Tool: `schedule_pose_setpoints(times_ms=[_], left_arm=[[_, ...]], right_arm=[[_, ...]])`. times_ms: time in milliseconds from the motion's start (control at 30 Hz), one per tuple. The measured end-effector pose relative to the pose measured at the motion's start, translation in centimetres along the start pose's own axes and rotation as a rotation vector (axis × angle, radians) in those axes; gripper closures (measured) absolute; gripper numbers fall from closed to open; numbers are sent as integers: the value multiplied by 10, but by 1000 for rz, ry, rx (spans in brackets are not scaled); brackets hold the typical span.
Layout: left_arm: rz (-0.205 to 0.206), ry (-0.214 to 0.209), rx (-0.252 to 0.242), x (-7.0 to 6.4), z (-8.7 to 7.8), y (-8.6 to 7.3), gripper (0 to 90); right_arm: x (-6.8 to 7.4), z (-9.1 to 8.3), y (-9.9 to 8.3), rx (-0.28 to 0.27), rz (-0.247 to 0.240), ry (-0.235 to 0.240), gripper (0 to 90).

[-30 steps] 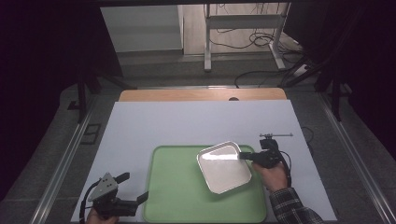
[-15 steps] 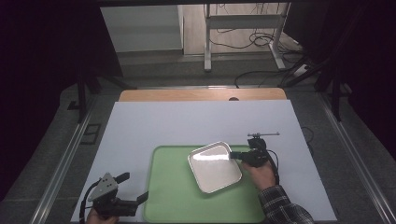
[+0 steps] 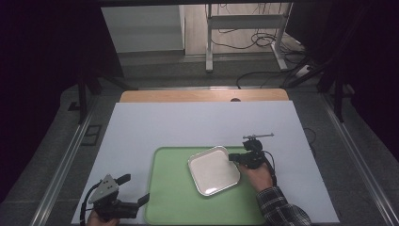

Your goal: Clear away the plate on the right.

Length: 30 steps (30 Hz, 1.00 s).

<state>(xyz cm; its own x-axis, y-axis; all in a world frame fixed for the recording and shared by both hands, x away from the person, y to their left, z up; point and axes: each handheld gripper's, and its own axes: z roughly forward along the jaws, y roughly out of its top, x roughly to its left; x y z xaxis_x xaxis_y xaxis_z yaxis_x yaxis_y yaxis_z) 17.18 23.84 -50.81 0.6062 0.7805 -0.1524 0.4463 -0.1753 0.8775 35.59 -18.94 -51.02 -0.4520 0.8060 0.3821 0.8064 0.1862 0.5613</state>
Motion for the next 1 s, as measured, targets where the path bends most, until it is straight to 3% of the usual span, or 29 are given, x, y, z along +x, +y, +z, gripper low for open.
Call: schedule_pose_setpoints(times_ms=[167, 600, 1000], left_arm=[[-1, -1, -1, 0, 0, 0, 3], [-1, -1, -1, 0, 0, 0, 3], [0, -1, -2, 0, 0, 0, 3]], right_arm=[[-2, -8, 2, -19, -59, 5, 717], [5, -28, 0, -82, -149, 63, 714], [20, -29, -10, -39, -275, 72, 506]])
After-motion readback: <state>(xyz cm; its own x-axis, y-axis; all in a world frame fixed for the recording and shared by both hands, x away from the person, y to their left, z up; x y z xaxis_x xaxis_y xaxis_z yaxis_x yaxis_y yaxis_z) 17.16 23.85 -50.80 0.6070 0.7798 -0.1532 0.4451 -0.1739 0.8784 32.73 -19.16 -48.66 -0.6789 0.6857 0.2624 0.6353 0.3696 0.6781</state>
